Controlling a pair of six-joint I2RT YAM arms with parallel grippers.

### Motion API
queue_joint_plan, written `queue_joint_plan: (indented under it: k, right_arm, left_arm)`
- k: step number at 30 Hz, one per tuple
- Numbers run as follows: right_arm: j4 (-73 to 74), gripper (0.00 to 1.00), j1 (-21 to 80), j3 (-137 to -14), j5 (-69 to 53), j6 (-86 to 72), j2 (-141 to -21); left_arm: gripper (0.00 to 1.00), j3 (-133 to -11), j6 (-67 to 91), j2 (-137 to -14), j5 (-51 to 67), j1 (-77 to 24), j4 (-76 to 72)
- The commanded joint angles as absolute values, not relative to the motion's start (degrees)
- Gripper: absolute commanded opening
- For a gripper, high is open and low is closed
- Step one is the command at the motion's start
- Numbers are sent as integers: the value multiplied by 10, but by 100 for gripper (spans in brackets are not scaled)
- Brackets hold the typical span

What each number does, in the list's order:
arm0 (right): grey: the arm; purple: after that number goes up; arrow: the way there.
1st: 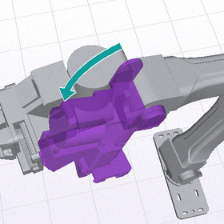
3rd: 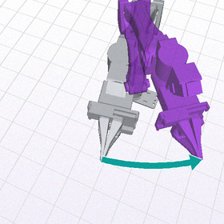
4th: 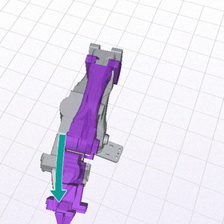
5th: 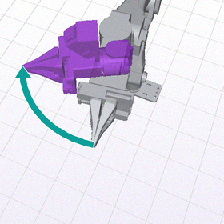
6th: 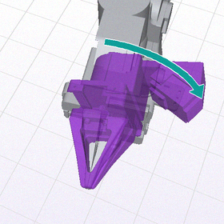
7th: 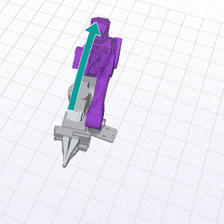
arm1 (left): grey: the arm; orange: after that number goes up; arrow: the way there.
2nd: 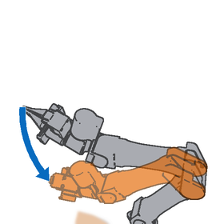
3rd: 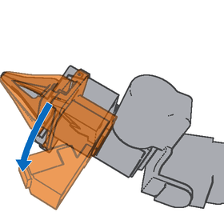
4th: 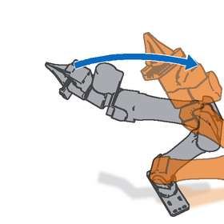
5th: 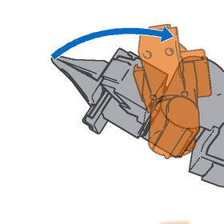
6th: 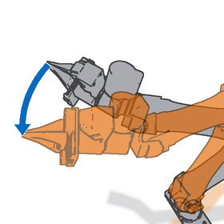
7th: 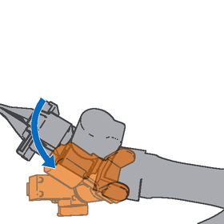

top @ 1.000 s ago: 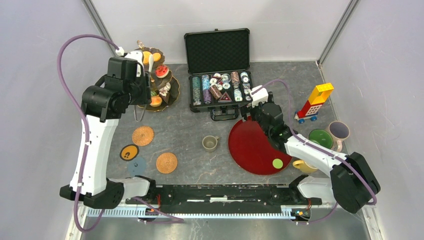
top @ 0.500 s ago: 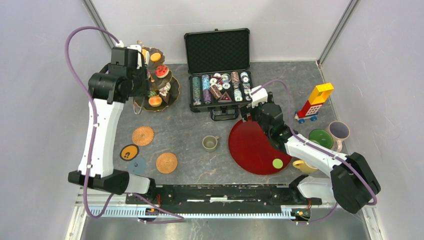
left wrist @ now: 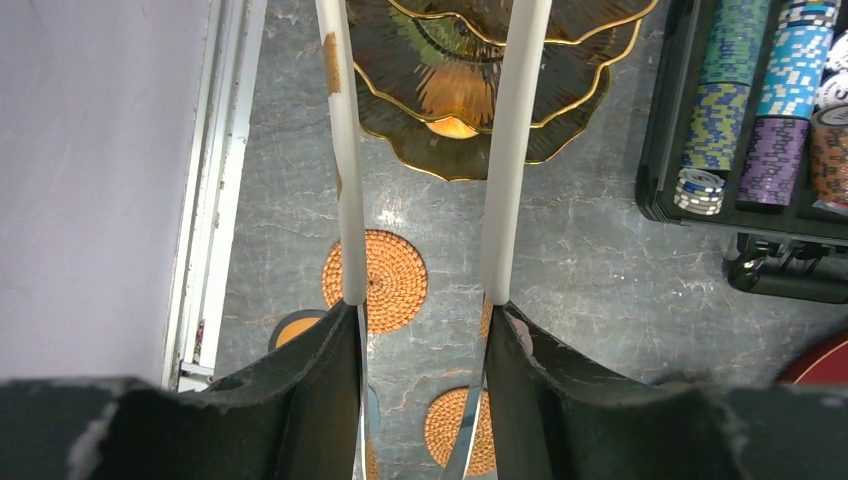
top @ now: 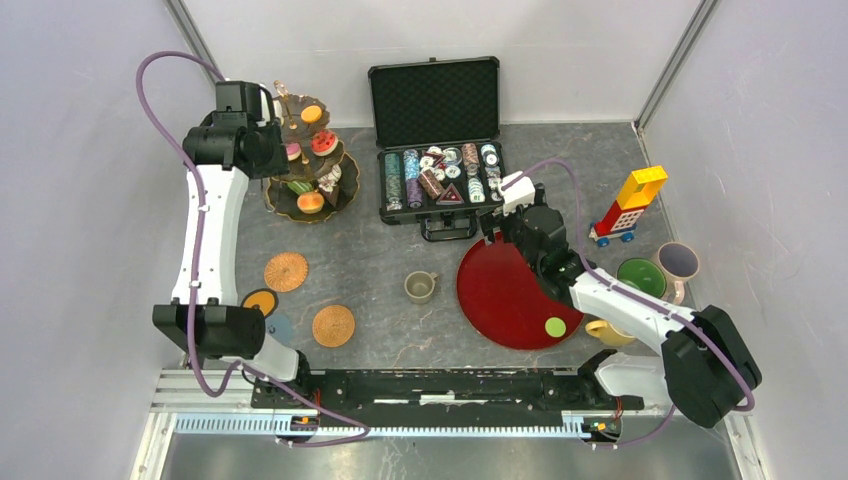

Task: Serve the afternoon tea
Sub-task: Place the desert on the desert table.

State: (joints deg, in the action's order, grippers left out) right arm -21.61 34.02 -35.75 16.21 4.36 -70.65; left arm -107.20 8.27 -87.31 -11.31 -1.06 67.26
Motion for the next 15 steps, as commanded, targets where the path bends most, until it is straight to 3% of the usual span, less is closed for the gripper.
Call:
queue_joint_plan:
  k: [1,15]
  right_arm:
    - [-252,98,341,-352,149,44,-684]
    - [-243,98,340,-369,136,43,-716]
  left_arm:
    - [29,-1060,75,-875,-97,-4,622]
    - [36,-1036,66,-901,-130,-1,614]
